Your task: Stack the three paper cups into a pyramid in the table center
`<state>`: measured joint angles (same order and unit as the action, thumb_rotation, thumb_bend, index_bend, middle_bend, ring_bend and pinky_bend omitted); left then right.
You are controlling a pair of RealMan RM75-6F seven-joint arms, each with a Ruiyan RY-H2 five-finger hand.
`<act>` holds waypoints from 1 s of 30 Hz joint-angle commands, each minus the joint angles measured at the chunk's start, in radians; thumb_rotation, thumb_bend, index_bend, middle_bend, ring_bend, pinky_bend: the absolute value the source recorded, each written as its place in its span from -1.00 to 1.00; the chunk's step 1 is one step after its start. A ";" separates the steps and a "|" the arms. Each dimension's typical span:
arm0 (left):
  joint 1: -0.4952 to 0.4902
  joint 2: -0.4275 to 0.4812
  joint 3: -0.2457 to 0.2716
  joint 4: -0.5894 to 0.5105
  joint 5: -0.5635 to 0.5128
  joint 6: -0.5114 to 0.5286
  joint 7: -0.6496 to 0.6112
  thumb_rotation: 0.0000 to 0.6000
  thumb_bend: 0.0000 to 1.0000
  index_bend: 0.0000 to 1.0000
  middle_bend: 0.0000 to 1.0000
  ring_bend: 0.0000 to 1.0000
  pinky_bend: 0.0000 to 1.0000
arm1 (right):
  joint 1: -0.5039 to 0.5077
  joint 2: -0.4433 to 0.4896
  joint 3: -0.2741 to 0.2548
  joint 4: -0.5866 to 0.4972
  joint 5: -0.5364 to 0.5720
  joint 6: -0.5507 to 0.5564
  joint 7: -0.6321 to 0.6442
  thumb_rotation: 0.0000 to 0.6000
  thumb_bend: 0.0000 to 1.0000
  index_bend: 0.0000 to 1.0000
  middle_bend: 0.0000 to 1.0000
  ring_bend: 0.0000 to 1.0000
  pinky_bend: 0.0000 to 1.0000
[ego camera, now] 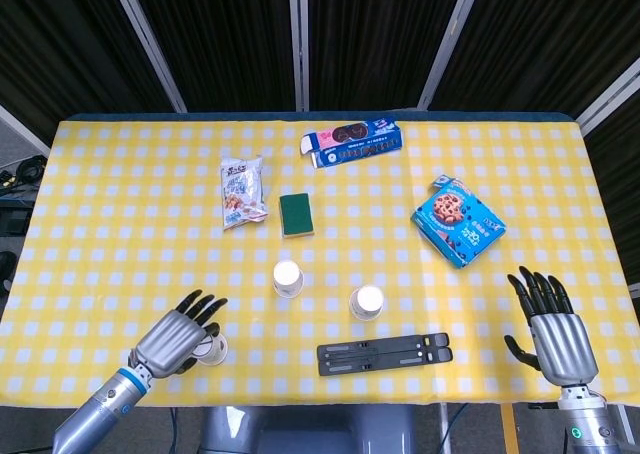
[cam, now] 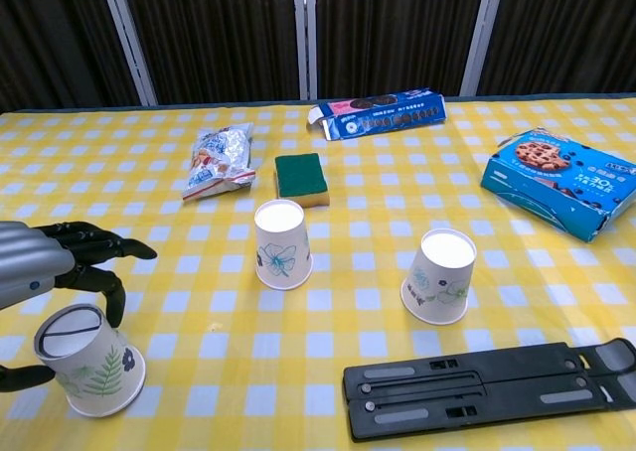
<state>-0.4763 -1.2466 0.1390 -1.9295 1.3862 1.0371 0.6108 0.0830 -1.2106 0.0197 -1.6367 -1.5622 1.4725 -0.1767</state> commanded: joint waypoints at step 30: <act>-0.367 -0.217 -0.315 0.175 -0.628 -0.085 0.136 1.00 -0.37 -0.18 -1.00 -1.00 -1.00 | 0.008 0.002 -0.008 0.005 -0.002 -0.022 0.032 1.00 -0.69 -0.98 -1.00 -1.00 -1.00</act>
<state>-0.8166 -1.4369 -0.1708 -1.7723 0.7915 0.9450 0.7257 0.0905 -1.2091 0.0117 -1.6321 -1.5641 1.4506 -0.1447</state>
